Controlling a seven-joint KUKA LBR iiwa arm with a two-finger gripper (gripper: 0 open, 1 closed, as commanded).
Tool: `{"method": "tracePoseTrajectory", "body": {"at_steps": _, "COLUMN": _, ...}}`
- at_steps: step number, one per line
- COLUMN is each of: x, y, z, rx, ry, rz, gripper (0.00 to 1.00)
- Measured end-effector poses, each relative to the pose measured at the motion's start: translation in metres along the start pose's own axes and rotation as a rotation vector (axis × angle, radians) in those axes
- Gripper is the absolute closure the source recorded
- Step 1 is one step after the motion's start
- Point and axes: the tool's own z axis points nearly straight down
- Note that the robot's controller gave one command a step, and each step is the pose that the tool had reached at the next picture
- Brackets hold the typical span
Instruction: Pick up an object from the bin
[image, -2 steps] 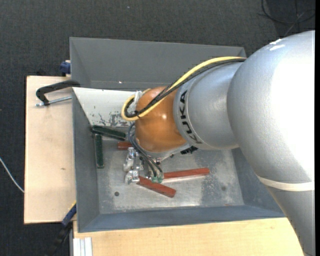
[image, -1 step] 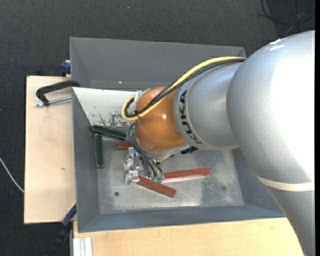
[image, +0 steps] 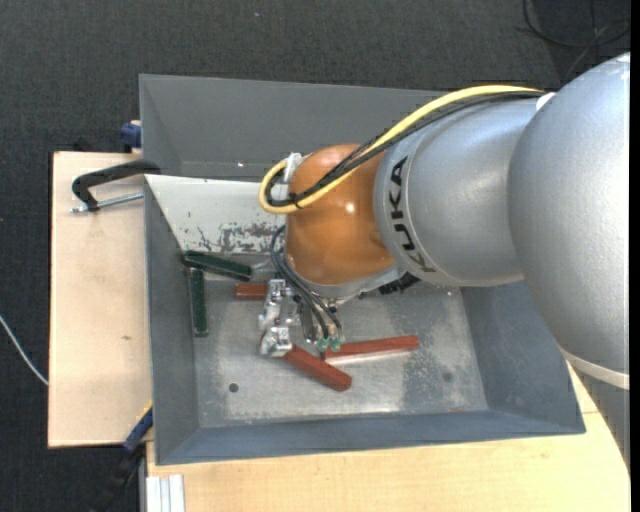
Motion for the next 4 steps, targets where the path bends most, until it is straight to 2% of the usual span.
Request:
{"method": "tracePoseTrajectory", "body": {"at_steps": 1, "x": -0.005, "y": -0.016, "z": -0.028, "rx": -0.003, "ry": -0.013, "rz": -0.040, "gripper": 1.00}}
{"method": "tracePoseTrajectory", "body": {"at_steps": 2, "x": 0.001, "y": -0.041, "z": -0.001, "rx": 0.000, "ry": -0.002, "rz": 0.118, "gripper": 1.00}}
{"method": "tracePoseTrajectory", "body": {"at_steps": 3, "x": 0.001, "y": -0.041, "z": -0.001, "rx": -0.001, "ry": -0.002, "rz": 0.118, "gripper": 1.00}}
{"method": "tracePoseTrajectory", "body": {"at_steps": 4, "x": -0.006, "y": -0.061, "z": -0.003, "rx": -0.003, "ry": -0.005, "rz": 0.144, "gripper": 1.00}}
